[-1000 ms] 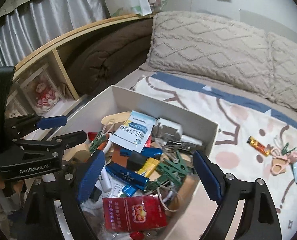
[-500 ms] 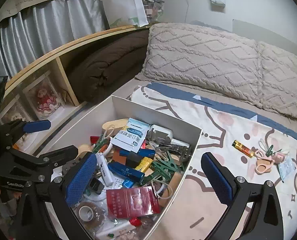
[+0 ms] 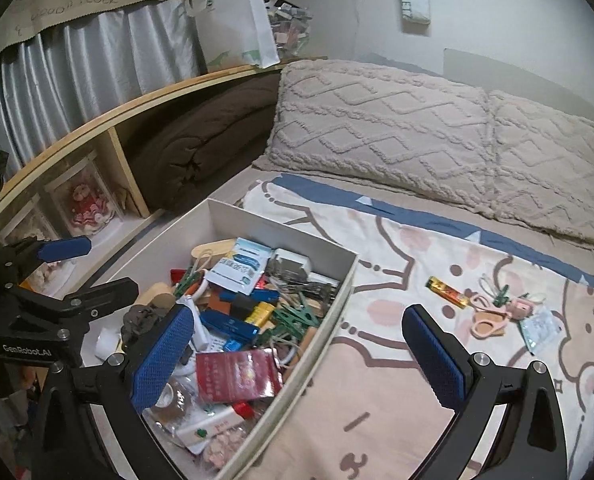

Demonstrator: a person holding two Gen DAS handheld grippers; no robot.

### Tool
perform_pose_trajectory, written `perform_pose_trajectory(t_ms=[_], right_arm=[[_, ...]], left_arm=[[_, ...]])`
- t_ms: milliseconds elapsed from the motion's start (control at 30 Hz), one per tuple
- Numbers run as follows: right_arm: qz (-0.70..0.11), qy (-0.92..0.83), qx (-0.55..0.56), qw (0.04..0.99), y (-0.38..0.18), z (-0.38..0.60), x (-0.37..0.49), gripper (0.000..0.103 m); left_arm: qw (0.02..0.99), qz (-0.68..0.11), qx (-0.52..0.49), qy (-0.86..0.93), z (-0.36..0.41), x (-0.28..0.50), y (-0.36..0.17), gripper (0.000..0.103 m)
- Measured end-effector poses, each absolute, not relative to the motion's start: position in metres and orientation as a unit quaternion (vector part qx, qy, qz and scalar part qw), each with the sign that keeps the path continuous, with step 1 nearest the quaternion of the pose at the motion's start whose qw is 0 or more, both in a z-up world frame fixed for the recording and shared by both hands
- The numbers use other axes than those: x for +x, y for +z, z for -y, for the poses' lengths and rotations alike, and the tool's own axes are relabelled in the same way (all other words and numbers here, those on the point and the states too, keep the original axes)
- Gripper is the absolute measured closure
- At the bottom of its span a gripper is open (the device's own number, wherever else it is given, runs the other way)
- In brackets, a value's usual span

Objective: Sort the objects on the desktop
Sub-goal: 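Lift both tools out of the white box and back away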

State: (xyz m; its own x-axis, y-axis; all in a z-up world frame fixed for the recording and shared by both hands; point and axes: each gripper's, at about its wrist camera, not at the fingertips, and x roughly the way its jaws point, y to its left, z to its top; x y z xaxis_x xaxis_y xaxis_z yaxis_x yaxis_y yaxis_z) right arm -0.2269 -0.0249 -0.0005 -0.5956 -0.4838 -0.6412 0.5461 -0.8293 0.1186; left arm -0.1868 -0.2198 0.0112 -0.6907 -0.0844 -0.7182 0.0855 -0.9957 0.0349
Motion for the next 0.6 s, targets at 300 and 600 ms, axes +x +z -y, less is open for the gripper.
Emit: perform_pose_trajectory(t_ms=[300, 600], right_arm=[[-0.043, -0.901, 0.334, 0.275, 0.017, -0.008, -0.218, 0.0], [-0.046, -0.91, 0.321, 0.258, 0.029, -0.051, -0.205, 0.0]], left_arm=[[0.022, 0.004, 0.377, -0.926, 0.187, -0.184, 0.027, 0.0], [0.002, -0.009, 0.368, -0.93, 0.156, -0.182, 0.037, 0.0]])
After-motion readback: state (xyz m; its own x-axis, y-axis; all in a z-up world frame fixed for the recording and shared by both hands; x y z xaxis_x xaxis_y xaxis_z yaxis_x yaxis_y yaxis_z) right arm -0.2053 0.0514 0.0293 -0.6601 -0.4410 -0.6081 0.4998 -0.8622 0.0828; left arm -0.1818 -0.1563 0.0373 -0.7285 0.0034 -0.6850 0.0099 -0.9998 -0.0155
